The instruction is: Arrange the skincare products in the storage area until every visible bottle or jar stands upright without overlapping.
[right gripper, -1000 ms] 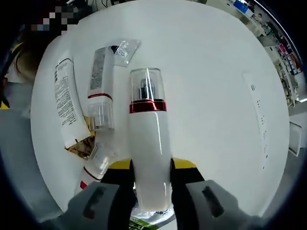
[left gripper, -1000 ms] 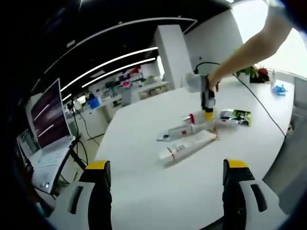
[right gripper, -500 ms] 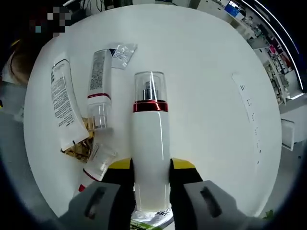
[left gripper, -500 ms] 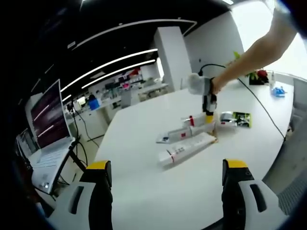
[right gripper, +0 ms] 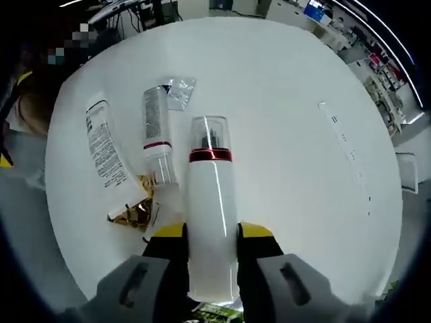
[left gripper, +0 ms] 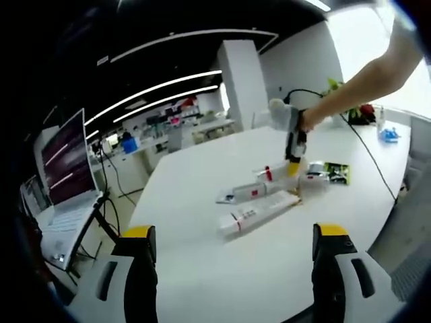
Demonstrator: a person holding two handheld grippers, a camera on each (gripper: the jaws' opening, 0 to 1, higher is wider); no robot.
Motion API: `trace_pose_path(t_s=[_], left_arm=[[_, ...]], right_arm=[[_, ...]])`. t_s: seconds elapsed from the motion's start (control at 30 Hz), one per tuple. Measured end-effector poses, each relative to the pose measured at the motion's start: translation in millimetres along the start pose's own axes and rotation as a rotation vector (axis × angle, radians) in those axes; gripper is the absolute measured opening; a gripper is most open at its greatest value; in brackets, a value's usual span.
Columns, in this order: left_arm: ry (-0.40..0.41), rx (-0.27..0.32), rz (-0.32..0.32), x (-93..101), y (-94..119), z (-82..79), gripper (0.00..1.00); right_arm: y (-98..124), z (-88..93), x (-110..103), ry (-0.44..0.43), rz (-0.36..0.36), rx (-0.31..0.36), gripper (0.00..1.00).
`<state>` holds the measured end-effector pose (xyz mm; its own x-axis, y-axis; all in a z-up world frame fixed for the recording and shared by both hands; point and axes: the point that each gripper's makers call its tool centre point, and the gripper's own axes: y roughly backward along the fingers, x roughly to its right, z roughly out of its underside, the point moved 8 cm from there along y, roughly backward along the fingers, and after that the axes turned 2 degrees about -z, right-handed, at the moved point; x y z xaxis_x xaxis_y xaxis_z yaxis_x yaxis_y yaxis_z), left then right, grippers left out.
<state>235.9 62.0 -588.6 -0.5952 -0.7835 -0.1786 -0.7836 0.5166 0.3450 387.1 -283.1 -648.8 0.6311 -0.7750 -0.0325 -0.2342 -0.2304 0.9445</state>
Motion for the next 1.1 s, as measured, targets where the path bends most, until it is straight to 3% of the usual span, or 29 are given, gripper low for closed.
trace_pose_path(t_s=[0.2, 0.4, 0.57, 0.67, 0.77, 0.87, 0.9, 0.93, 1.0, 1.1], left_arm=[[0.07, -0.012, 0.028, -4.2, -1, -1.7, 0.95], [0.233, -0.012, 0.114, -6.0, -2, -5.6, 0.95], [0.285, -0.023, 0.164, -4.3, -6, -10.4, 0.95], [0.316, -0.065, 0.252, 3.6, -10, -13.5, 0.95], [0.313, -0.049, 0.304, 7.9, -18, -20.5, 0.94], [0.367, -0.027, 0.384, 13.7, -26, -27.9, 0.91], [0.362, -0.059, 0.415, 15.8, -28, -25.7, 0.93], [0.353, -0.093, 0.426, 16.5, -31, -23.5, 0.92], [0.323, -0.091, 0.423, 13.6, -40, -22.1, 0.87], [0.434, -0.085, 0.519, 21.4, -48, -25.0, 0.79]], right_arm=[[4, 14.7, -2, -0.168, -0.065, 0.063, 0.25], [2, 32.4, -9, -0.365, -0.197, 0.103, 0.25], [1, 45.7, -16, -0.505, -0.267, 0.152, 0.25], [-1, 54.3, -21, -0.592, -0.325, 0.21, 0.25], [-3, 61.4, -26, -0.664, -0.376, 0.238, 0.25], [-4, 66.2, -30, -0.725, -0.422, 0.281, 0.25], [-4, 67.8, -31, -0.749, -0.433, 0.309, 0.25], [-4, 68.3, -32, -0.754, -0.437, 0.319, 0.25], [-5, 71.9, -35, -0.809, -0.473, 0.351, 0.25], [-6, 81.0, -49, -0.836, -0.483, 0.367, 0.25]])
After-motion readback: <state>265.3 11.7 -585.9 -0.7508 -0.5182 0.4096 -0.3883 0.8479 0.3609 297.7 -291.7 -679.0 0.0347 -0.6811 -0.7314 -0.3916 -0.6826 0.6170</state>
